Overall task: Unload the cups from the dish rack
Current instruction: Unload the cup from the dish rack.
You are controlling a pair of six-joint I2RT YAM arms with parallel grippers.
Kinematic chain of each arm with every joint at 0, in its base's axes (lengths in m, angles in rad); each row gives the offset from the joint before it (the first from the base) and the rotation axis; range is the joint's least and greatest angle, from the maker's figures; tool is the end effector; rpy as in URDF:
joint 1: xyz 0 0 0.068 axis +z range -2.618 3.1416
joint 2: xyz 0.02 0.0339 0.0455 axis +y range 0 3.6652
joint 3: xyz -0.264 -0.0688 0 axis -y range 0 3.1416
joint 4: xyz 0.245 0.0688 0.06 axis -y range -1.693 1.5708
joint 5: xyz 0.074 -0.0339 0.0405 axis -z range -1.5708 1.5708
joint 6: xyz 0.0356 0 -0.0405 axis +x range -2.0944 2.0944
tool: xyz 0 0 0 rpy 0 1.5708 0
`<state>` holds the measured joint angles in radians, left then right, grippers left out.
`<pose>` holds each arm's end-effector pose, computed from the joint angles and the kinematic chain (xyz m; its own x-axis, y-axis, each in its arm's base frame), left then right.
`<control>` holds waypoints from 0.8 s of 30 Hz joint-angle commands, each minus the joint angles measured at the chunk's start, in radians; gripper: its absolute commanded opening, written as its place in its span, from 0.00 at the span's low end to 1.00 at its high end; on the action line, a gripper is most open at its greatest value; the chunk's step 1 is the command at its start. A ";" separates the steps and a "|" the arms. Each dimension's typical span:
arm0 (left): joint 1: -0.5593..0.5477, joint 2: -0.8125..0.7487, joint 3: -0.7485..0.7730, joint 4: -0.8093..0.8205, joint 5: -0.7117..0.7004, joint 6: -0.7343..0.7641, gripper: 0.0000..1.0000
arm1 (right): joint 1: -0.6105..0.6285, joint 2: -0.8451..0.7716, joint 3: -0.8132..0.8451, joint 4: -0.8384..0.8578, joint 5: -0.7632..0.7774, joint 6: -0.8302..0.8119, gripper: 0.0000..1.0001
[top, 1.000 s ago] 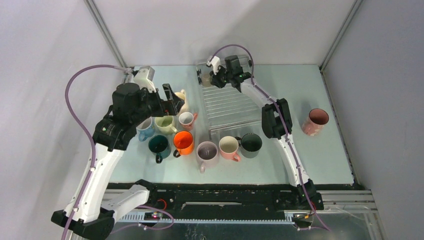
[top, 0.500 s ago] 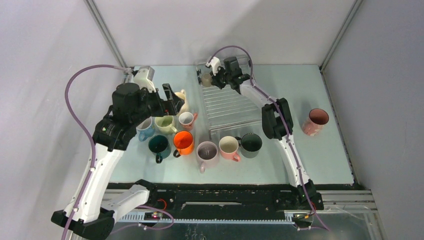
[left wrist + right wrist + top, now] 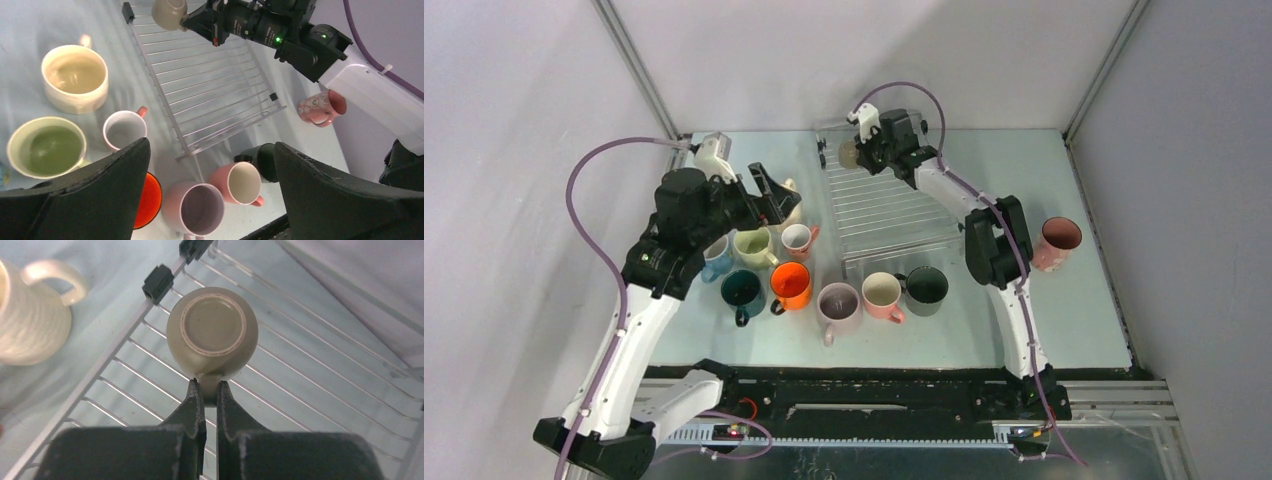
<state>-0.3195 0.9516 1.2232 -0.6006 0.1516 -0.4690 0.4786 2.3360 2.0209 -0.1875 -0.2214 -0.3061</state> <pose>0.1787 -0.0648 0.4167 -0.4753 -0.3134 -0.8221 0.2594 0.8430 -0.4713 0.4843 0.2601 0.2326 -0.2208 -0.4458 -0.8675 -0.7201 0.6744 -0.1632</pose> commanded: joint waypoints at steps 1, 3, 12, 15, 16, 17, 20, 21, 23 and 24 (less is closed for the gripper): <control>0.021 0.008 -0.048 0.135 0.102 -0.102 1.00 | 0.008 -0.168 -0.017 0.068 0.055 0.093 0.00; 0.031 0.016 -0.071 0.185 0.135 -0.147 1.00 | 0.008 -0.213 -0.044 0.056 0.062 0.131 0.00; 0.049 0.095 -0.164 0.510 0.253 -0.408 1.00 | 0.026 -0.476 -0.240 0.016 0.046 0.329 0.00; 0.051 0.126 -0.186 0.626 0.267 -0.485 1.00 | 0.029 -0.560 -0.301 0.008 0.016 0.402 0.00; 0.051 0.136 -0.193 0.659 0.267 -0.505 1.00 | 0.029 -0.588 -0.320 0.007 0.005 0.421 0.00; 0.050 0.147 -0.198 0.684 0.267 -0.524 1.00 | 0.029 -0.613 -0.339 0.007 -0.005 0.444 0.00; 0.050 0.175 -0.217 0.770 0.278 -0.581 1.00 | 0.031 -0.684 -0.386 0.011 -0.041 0.506 0.00; 0.050 0.184 -0.225 0.801 0.282 -0.603 1.00 | 0.032 -0.705 -0.402 0.013 -0.055 0.522 0.00; 0.049 0.202 -0.238 0.864 0.291 -0.647 1.00 | 0.037 -0.745 -0.431 0.017 -0.076 0.550 0.00; 0.049 0.212 -0.246 0.890 0.296 -0.668 1.00 | 0.040 -0.770 -0.452 0.023 -0.089 0.568 0.00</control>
<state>-0.2752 1.1435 1.0180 0.0937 0.4065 -1.0164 0.5068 1.6718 1.6058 -0.2165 -0.2501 0.1551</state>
